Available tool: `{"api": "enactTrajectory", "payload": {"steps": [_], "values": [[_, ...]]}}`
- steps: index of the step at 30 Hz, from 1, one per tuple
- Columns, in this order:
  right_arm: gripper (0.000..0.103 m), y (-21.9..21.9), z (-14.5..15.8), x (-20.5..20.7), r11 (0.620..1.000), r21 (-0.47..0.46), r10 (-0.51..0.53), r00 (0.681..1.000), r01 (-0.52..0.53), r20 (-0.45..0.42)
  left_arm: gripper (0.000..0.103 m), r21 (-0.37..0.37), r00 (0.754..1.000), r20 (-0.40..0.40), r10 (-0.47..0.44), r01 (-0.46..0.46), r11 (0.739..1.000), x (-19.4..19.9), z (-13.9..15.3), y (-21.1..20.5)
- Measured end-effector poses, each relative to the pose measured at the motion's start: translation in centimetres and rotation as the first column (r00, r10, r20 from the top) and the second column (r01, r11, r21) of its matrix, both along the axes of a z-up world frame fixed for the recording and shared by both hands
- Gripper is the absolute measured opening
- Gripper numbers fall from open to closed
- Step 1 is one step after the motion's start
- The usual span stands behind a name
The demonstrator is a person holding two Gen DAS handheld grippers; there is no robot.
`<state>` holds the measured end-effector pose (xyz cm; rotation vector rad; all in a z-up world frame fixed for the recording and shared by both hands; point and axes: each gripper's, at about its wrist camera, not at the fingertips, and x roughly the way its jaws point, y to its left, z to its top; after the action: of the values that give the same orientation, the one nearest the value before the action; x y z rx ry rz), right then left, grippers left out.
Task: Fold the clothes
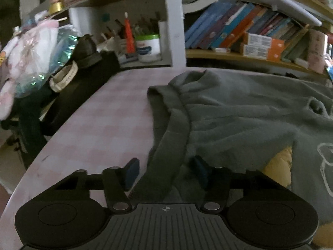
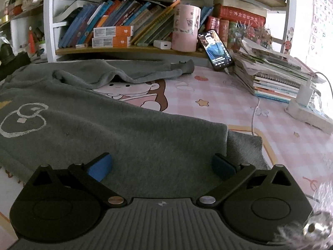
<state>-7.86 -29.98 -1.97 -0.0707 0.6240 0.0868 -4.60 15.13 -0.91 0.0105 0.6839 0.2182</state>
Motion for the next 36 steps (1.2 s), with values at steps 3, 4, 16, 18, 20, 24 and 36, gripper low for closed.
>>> {"api": "enactTrajectory", "payload": {"steps": [3, 4, 16, 18, 20, 24, 36], "values": [[0.103, 0.3, 0.0, 0.1, 1.0, 0.021, 0.011, 1.0, -0.01, -0.012, 0.041, 0.021, 1.0, -0.016, -0.006, 0.007, 1.0, -0.3, 0.2, 0.8], [0.103, 0.6, 0.0, 0.0, 0.999, 0.029, 0.028, 1.0, -0.027, -0.014, 0.041, 0.027, 1.0, -0.017, 0.01, -0.009, 1.0, -0.4, 0.3, 1.2], [0.103, 5.4, 0.1, 0.6, 0.98, 0.038, 0.198, 0.98, -0.197, -0.029, 0.043, 0.038, 0.985, -0.01, 0.173, -0.173, 0.984, -2.8, 0.3, 5.9], [0.103, 5.4, 0.1, 0.8, 0.98, 0.044, 0.197, 0.98, -0.196, -0.034, 0.044, 0.028, 0.985, -0.009, 0.171, -0.171, 0.985, -2.9, 0.3, 6.1], [0.103, 5.4, 0.2, 0.6, 0.981, 0.042, 0.192, 0.981, -0.191, -0.028, 0.044, 0.032, 0.985, -0.004, 0.171, -0.17, 0.985, -2.9, 0.3, 6.0], [0.103, 4.8, 0.7, -0.6, 0.983, 0.059, 0.176, 0.984, -0.177, 0.016, 0.051, 0.084, 0.983, 0.034, 0.178, -0.181, 0.98, -3.9, 0.7, 4.9], [0.1, 1.3, 1.8, -3.8, 0.997, 0.075, 0.013, 0.994, -0.022, 0.111, 0.069, -0.035, 0.956, 0.246, 0.159, -0.155, 0.987, -10.9, 2.1, 1.0]]}}
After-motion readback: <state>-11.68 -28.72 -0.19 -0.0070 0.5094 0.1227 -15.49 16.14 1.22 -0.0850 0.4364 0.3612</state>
